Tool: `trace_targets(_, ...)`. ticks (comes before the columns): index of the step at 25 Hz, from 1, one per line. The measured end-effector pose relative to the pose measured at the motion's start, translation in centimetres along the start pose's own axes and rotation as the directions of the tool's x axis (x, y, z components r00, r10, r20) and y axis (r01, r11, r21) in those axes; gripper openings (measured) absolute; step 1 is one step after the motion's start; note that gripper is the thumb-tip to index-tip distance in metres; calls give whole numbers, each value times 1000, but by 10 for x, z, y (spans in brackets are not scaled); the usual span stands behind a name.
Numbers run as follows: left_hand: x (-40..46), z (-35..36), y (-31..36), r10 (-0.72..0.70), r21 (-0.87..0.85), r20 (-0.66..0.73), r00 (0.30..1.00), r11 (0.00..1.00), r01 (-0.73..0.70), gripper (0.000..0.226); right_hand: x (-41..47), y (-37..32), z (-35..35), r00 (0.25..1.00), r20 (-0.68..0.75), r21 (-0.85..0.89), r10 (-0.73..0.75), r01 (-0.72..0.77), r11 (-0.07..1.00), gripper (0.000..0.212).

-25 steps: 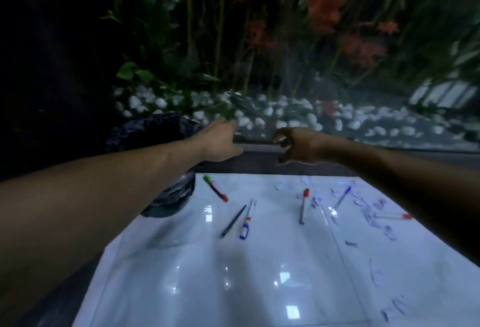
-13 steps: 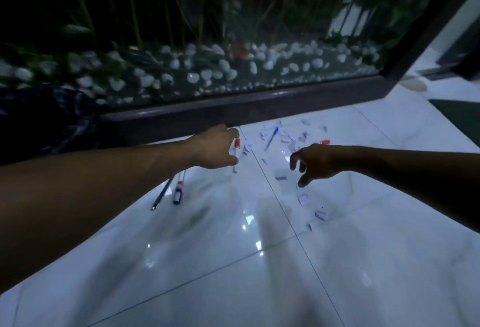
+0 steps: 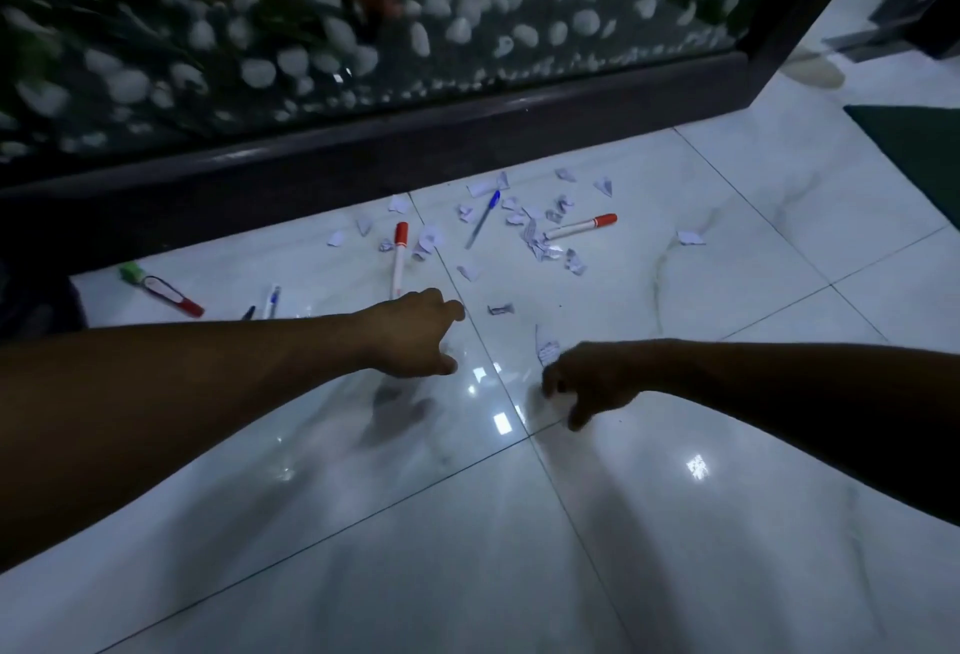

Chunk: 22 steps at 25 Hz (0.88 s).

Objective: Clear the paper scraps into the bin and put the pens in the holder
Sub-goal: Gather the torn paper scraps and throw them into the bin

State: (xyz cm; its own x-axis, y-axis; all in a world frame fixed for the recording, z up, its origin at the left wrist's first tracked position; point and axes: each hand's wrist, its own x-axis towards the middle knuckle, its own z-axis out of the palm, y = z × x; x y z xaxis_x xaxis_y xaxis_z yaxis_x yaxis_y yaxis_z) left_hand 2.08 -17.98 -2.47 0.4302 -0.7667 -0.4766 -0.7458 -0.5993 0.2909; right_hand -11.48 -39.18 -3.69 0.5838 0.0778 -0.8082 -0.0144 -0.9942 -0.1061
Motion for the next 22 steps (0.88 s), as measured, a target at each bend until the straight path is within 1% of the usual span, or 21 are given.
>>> trace_targets(2,20,7,12,-9,-5,20,1000,1000,9,73,11,14,-8,983,-177,55,-46,56,997,55)
trace_targets(3,29,8,18,-13,-4,25,1000,1000,13,73,16,21,-10,970,-237,62,-58,74,995,55)
trace_targets(5,40,4,27,-21,4,35,999,1000,21,74,24,36,-15,942,-321,66,-95,122,990,46)
trace_targets(7,37,-3,34,-23,-10,56,998,1000,23,75,23,49,-17,929,-351,64,-121,153,986,31)
trace_targets(9,28,-8,31,-47,-2,44,998,999,47,75,18,57,-19,934,-327,32,-145,164,986,25)
trace_targets(11,23,-13,23,-81,-4,15,997,997,81,76,12,61,-21,947,-282,11,-153,163,987,25)
trace_targets(14,24,-18,16,-128,-22,10,992,991,129,77,4,70,-23,956,-265,13,-125,133,991,27)
trace_targets(16,31,-21,18,-126,-25,-1,992,992,126,76,-5,77,-19,974,-203,-10,-101,101,995,29)
trace_targets(19,47,-24,17,-127,-66,-12,992,990,126,76,-10,79,0,997,-53,-57,-60,57,997,35)
trace_targets(21,64,-26,9,-144,-99,-17,989,985,142,75,-10,82,8,999,-32,-26,-40,40,999,43)
trace_targets(22,71,-26,5,-167,-99,-21,986,981,164,76,-9,83,10,998,-54,-3,-41,41,999,46)
